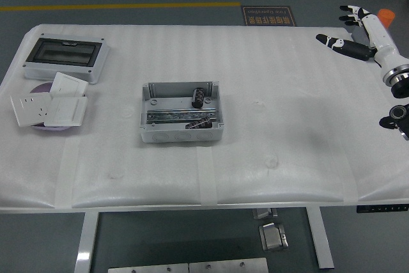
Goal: Pick up the battery,place it into the box
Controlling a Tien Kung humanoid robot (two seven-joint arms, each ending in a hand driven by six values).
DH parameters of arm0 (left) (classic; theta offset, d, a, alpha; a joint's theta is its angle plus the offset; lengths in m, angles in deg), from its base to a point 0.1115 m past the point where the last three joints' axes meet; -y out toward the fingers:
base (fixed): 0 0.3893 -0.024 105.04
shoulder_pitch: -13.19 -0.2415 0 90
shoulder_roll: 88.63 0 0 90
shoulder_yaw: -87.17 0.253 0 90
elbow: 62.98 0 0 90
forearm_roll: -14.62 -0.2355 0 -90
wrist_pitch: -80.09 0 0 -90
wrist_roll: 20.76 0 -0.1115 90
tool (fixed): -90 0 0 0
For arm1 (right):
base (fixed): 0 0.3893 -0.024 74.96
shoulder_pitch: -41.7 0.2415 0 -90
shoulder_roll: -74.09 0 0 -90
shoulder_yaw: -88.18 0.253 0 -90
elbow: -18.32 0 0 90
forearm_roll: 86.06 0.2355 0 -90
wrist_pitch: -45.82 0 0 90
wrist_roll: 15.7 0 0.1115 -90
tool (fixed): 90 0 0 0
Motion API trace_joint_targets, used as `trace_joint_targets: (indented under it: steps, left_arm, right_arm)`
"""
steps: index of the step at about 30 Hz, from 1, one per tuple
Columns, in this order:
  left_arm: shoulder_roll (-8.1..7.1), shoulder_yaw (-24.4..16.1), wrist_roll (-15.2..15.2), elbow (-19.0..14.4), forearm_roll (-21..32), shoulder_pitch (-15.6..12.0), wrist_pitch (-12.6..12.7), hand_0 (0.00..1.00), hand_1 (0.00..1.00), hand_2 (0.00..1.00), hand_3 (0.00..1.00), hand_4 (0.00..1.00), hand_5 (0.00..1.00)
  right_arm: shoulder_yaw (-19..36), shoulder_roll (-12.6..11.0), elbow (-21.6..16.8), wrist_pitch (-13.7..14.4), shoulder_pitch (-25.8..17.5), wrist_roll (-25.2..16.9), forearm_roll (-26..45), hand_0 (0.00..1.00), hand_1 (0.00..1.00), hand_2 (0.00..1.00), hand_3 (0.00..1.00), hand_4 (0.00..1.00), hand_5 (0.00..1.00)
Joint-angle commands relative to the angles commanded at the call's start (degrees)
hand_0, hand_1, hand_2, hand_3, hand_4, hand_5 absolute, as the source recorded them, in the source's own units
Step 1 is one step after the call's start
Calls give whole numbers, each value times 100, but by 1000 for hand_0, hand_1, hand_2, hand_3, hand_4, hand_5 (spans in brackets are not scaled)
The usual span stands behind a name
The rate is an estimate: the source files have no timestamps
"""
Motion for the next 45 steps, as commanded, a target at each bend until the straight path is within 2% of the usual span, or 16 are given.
trace_joint_targets:
  steps: [6, 19, 26, 33, 45]
  left_arm:
    - [42, 19, 15, 0, 137, -41, 1, 603, 645, 491, 556, 644, 240]
    - [101, -10, -25, 0, 139, -88, 48, 603, 646, 491, 557, 643, 241]
    - [88, -32, -15, 0, 112, -74, 57, 603, 646, 491, 555, 645, 240]
    - [74, 4, 17, 0, 144, -35, 66, 603, 646, 491, 555, 644, 240]
    - [20, 55, -36, 0, 122, 60, 91, 603, 646, 490, 556, 640, 240]
  right_arm:
    - [605, 269, -144, 14, -326, -176, 422, 894, 766, 740, 774, 998, 550]
    - [825, 400, -218, -20, -673, -479, 1412, 874, 758, 740, 774, 998, 541]
    - [864, 400, -408, 8, -800, -476, 1310, 864, 752, 733, 773, 998, 516]
    - [1312, 331, -705, 8, -1005, -519, 1371, 862, 749, 735, 780, 998, 512]
    - [1577, 422, -760, -6, -1176, -534, 1433, 863, 749, 737, 786, 998, 511]
